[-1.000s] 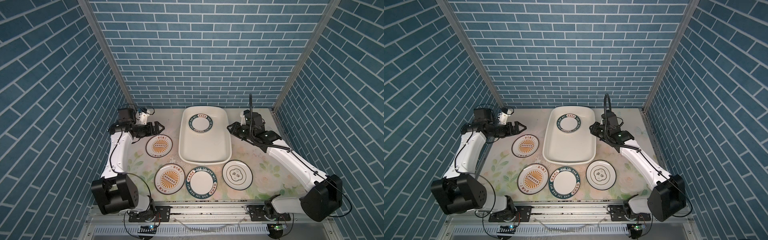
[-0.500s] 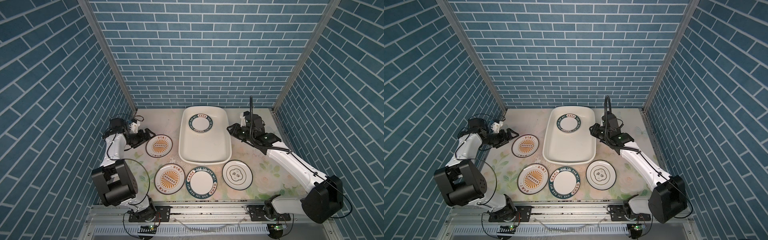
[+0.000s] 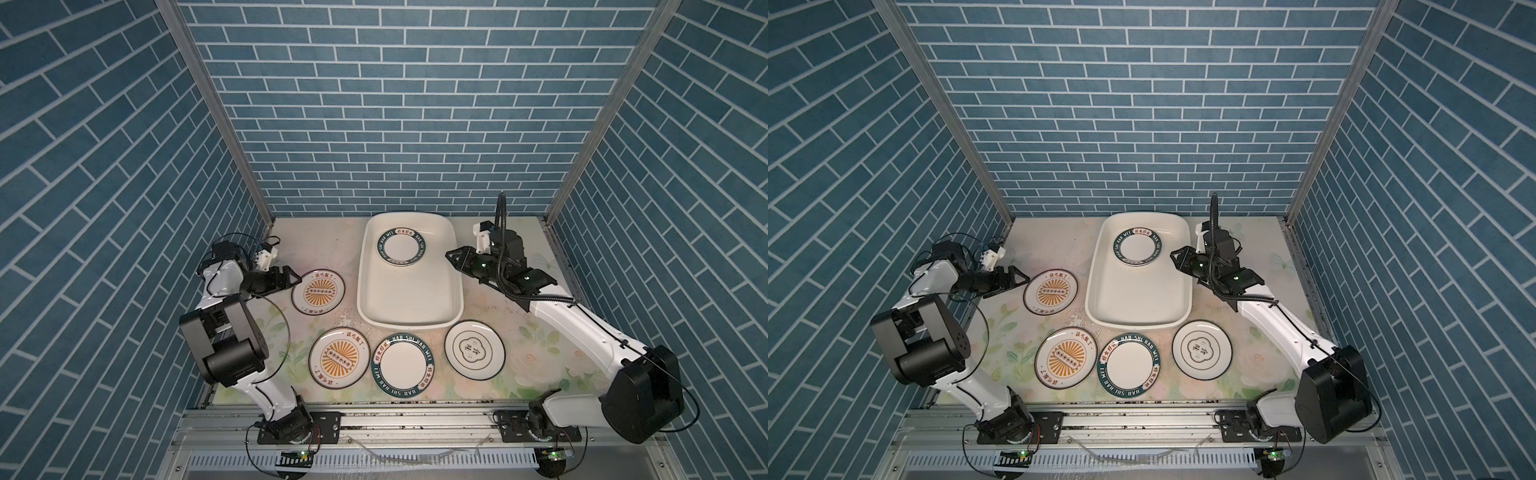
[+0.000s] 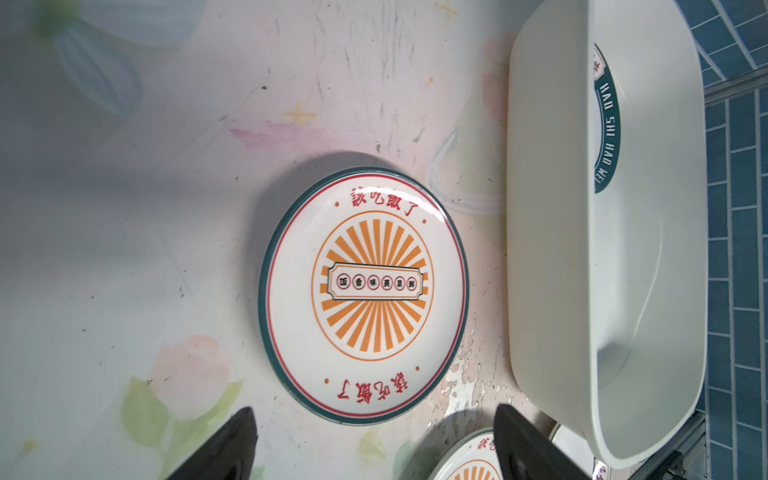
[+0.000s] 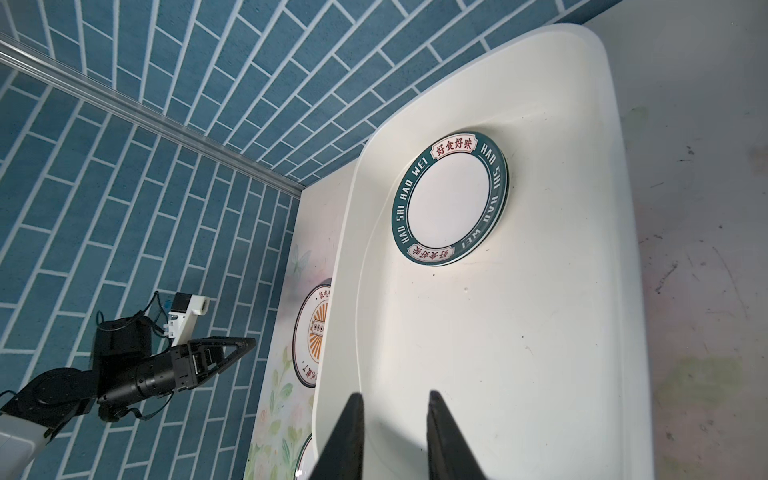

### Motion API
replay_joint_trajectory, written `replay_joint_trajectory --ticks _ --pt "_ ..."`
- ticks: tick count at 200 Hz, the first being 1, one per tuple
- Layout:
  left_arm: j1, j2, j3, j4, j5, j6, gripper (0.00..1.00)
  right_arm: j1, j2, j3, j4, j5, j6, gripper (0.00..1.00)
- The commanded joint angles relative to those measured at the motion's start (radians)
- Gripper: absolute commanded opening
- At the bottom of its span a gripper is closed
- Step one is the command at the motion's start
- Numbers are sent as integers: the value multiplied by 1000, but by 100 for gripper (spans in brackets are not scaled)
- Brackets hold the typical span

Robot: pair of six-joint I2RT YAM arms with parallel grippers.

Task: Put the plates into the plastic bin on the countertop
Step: 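Lower the left gripper to the edge of the orange sunburst plate nearest the bin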

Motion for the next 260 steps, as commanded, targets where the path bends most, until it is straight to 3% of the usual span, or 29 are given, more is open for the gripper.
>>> replay_joint_trajectory --ticks 1,56,107,166,220,260 --pt "26 43 33 -16 10 70 91 -4 -7 -15 38 -19 -41 27" --pt "26 215 115 -96 80 172 92 -10 -1 -45 75 -28 -24 27" --pt "13 362 191 -177 96 261 81 -11 35 -24 81 -42 -21 26" --pt "-9 392 176 -153 75 265 79 -21 80 -12 117 -56 2 26" --pt "-29 432 190 -164 79 274 62 -28 104 0 126 -79 17 25" --pt "-32 451 197 -167 87 270 61 -29 100 -15 130 -80 21 25"
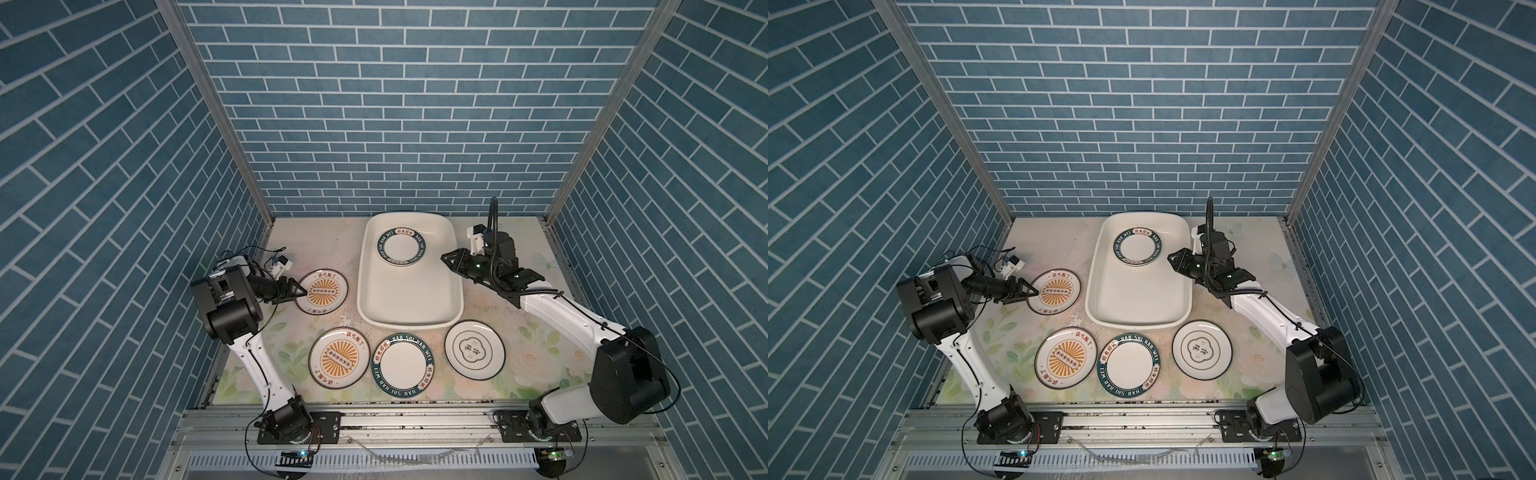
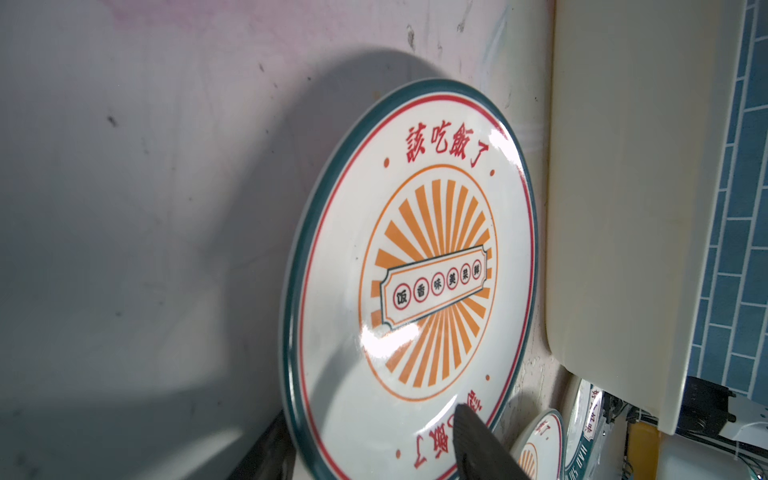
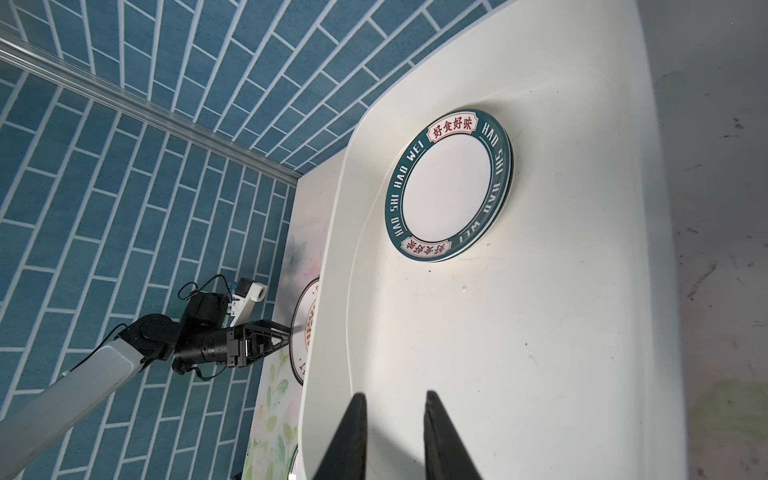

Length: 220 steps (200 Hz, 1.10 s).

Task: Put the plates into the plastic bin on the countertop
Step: 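Lower the left gripper to the edge of the orange sunburst plate nearest the bin, then close the left gripper on the plate edge and tilt the plate upright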

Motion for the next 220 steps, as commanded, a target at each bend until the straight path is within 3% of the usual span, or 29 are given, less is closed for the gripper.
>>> replay_joint_trajectory --ticks 1,124,165,220 --pt "-6 42 13 -23 -9 12 60 -3 2 18 23 -16 17 25" --pt "-20 96 89 -87 -32 17 49 -5 36 10 90 -40 63 24" --pt "-20 115 117 -106 -27 15 36 -3 37 5 95 -43 64 24" --pt "-20 114 113 -103 -41 20 28 -3 46 4 110 -49 69 23"
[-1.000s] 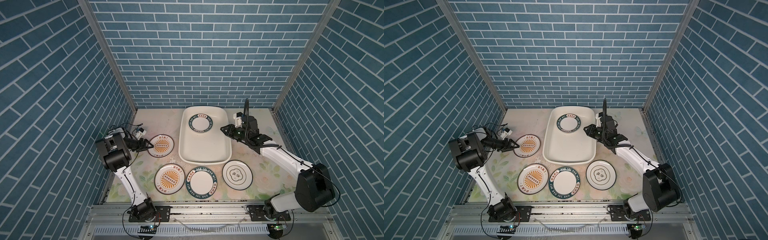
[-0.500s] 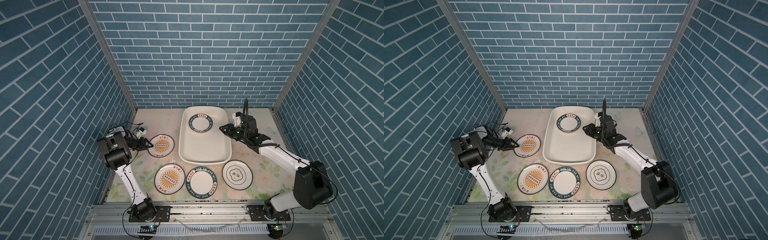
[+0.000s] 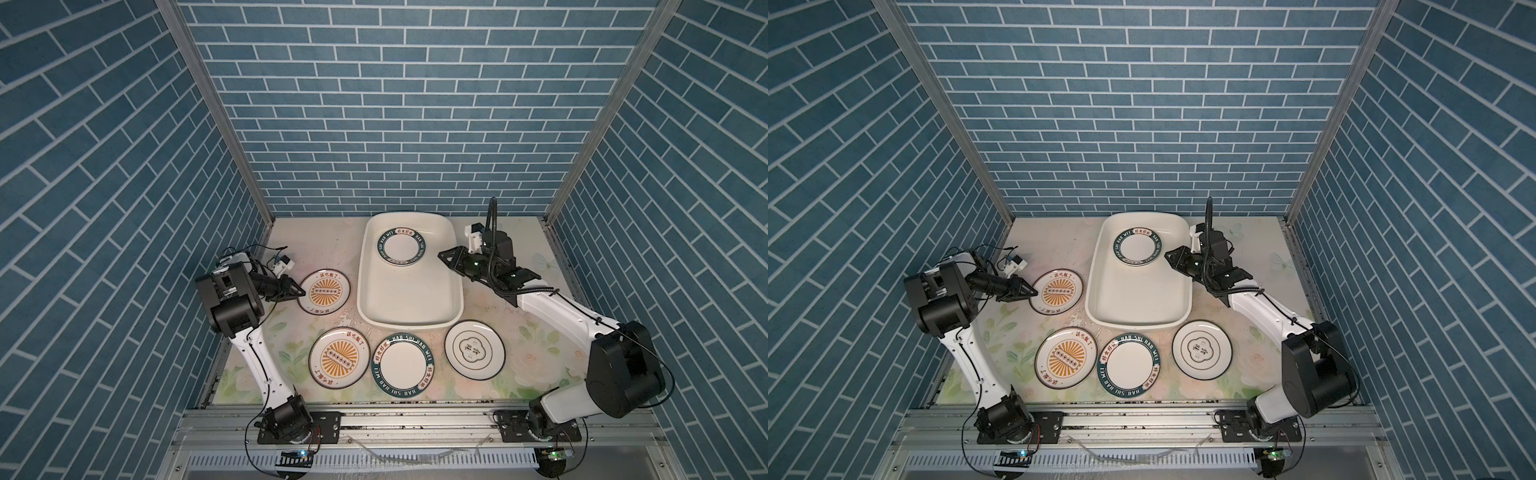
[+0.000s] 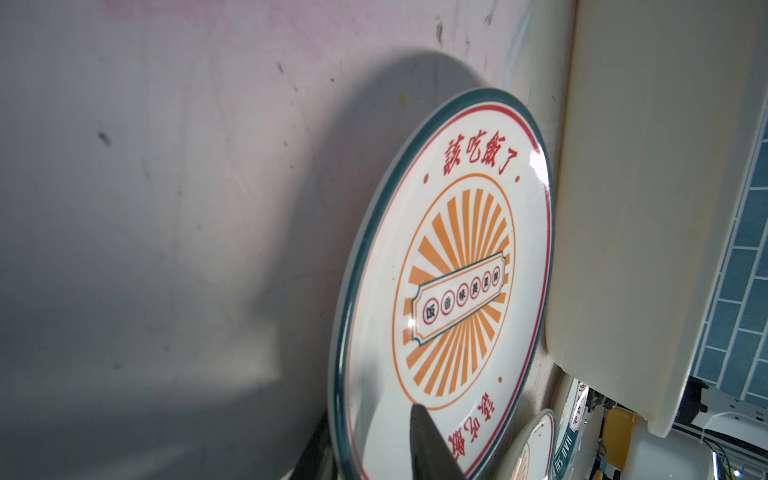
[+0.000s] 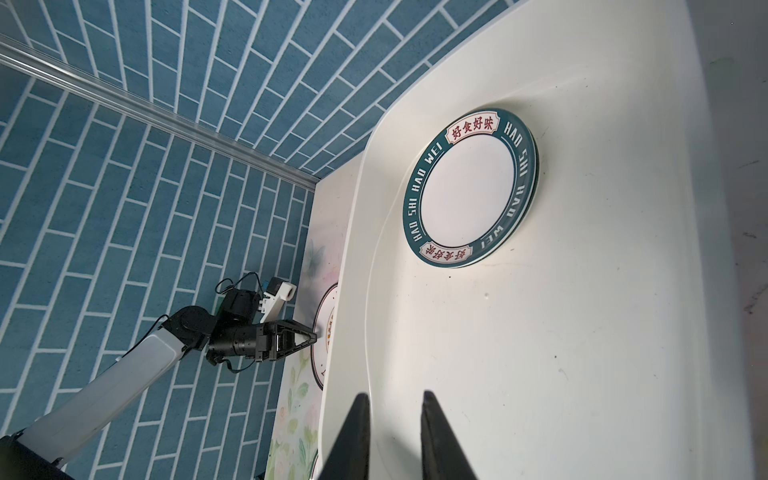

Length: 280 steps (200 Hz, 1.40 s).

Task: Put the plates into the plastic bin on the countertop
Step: 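Close the left gripper on the plate edge and tilt the plate upright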

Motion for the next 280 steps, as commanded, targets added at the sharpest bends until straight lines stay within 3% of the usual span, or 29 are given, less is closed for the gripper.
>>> replay_joint_trajectory --ticks 1,201,280 --pt "-6 22 1 -15 -23 19 28 -2 10 3 32 -15 17 23" --pt "-7 -72 50 -57 55 -20 1 -4 9 -7 55 -15 29 24" --pt "-7 -158 150 -108 81 -75 0 -5 34 -4 104 -44 55 24"
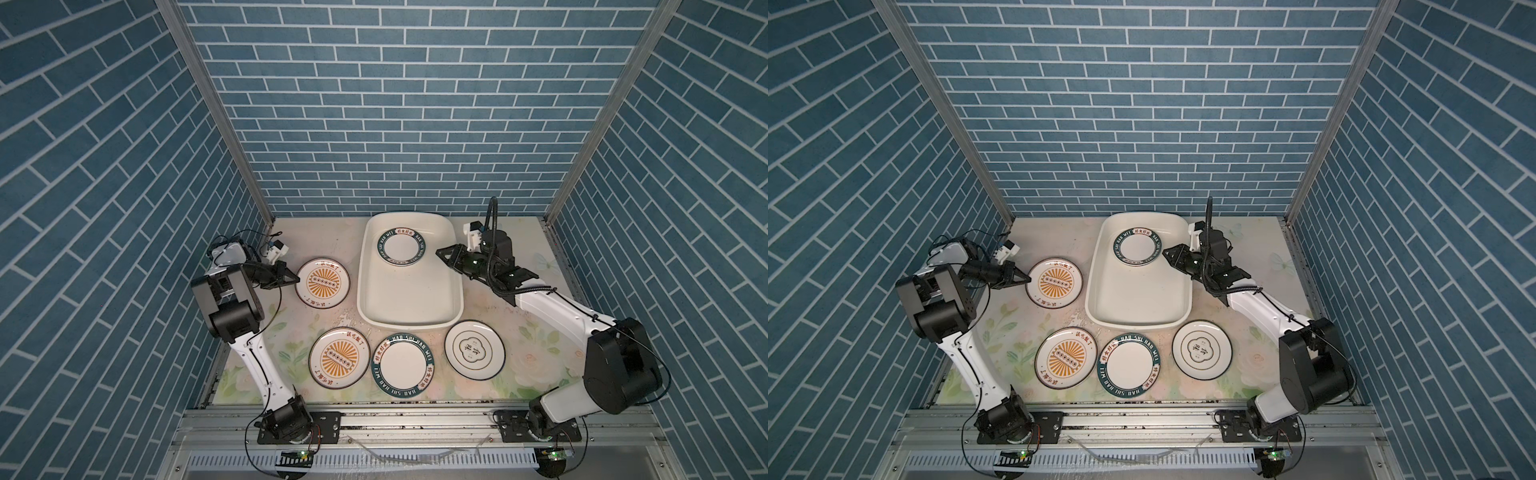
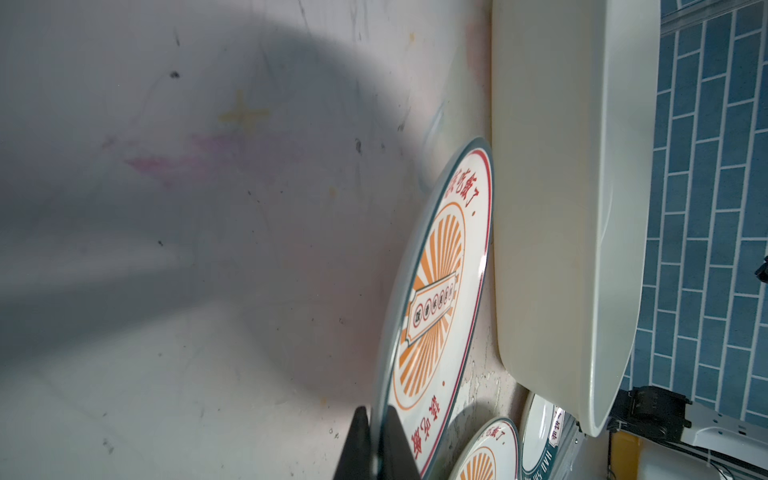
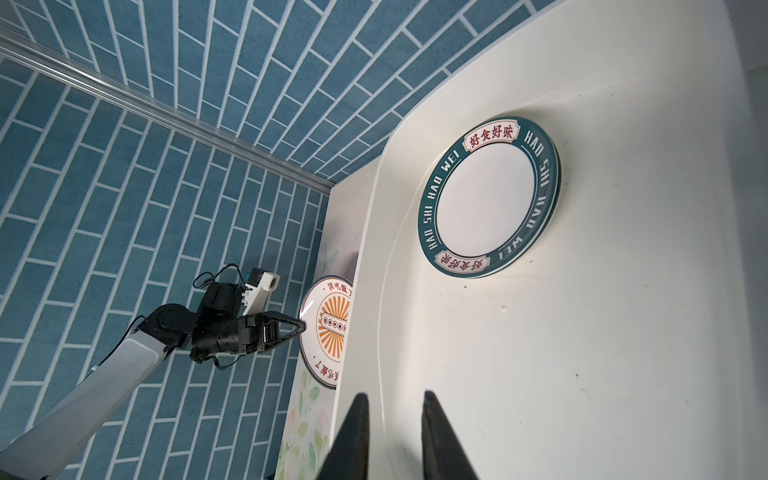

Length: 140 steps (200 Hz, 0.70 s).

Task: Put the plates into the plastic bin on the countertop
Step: 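Lift the upright sunburst plate and carry it over the white bin with the left gripper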

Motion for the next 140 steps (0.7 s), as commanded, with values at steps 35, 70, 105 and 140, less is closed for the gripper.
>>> replay_joint_trajectory --ticks 35,70,105,140 --pt "-2 -94 93 -49 41 -72 0 -3 15 7 32 -31 20 23" --pt "-7 -131 162 -64 14 -96 0 -4 22 14 31 -40 19 24" --pt "-7 -159 262 -111 6 -114 0 -5 26 15 35 -43 19 25" --pt "-10 -187 378 -129 17 -182 0 -4 24 21 33 -43 18 25"
